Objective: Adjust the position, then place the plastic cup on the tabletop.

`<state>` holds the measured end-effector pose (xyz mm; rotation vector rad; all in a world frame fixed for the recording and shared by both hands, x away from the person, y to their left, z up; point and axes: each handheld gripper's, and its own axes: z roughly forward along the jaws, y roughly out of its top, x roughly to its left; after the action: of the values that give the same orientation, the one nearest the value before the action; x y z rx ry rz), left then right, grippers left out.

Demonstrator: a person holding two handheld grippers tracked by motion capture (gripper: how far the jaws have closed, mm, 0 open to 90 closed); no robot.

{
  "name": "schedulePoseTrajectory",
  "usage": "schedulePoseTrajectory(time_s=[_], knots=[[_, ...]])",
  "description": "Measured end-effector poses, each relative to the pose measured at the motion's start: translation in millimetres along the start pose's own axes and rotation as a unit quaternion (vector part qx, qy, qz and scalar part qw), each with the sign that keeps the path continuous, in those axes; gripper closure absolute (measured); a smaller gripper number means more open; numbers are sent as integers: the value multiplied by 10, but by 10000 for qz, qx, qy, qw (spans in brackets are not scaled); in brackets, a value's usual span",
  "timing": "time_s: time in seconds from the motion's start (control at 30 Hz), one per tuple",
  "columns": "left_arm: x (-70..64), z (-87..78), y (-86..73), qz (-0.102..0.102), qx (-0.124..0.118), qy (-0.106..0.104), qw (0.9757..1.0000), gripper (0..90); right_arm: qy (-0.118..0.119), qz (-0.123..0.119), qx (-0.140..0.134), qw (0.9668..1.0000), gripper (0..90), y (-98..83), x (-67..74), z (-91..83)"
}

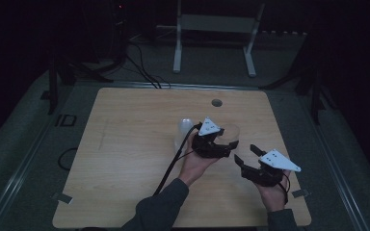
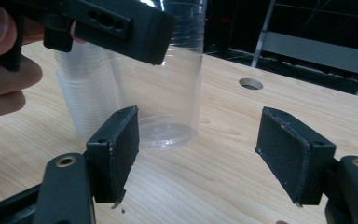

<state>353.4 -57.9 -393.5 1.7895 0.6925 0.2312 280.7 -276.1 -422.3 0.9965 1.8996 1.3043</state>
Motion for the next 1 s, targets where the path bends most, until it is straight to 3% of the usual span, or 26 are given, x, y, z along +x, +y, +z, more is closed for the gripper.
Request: schedulePoseTrajectory(time_s=[1.0], knots=[[-81,25,-19,298,67,269,9992,309,-152,210,-34,9997,296,-56,-89,-43]])
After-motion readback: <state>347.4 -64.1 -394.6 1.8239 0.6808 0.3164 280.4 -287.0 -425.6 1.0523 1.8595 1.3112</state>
